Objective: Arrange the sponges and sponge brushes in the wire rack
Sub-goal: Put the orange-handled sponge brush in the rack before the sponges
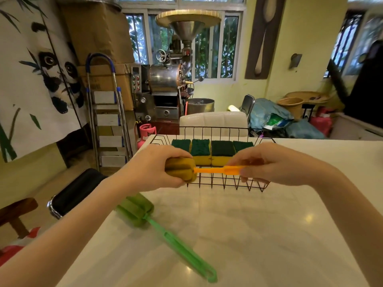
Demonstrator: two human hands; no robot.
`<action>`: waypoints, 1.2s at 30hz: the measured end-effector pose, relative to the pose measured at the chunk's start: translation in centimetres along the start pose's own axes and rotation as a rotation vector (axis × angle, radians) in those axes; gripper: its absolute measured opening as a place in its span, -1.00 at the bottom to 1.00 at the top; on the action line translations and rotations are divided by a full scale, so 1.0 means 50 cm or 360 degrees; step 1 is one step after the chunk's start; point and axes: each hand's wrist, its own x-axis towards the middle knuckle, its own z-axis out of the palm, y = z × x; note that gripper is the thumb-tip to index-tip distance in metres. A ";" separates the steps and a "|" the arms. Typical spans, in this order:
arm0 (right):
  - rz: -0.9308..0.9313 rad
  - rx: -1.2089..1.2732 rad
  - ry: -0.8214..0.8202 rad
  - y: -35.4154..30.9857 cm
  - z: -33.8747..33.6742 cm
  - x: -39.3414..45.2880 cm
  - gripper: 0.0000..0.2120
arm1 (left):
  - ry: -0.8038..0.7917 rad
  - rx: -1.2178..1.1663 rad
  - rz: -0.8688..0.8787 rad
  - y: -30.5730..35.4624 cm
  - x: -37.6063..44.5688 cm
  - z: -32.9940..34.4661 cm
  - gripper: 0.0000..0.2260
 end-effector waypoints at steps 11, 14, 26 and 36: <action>0.0009 -0.0122 0.0558 0.048 -0.045 0.041 -0.74 | 0.0400 -0.0076 0.0125 0.010 0.145 -0.047 -0.56; 0.0063 -0.0264 0.0618 0.071 -0.053 0.078 -0.77 | 0.0461 -0.0076 0.0104 0.008 0.186 -0.040 -0.56; -0.0042 0.1374 0.1141 0.115 -0.010 0.185 -0.82 | 0.0504 -0.1286 -0.0130 0.018 0.264 0.013 -0.02; -0.0142 0.1644 0.1230 0.110 0.043 0.197 -0.81 | -0.0302 -0.1262 -0.0168 -0.012 0.262 0.043 -0.79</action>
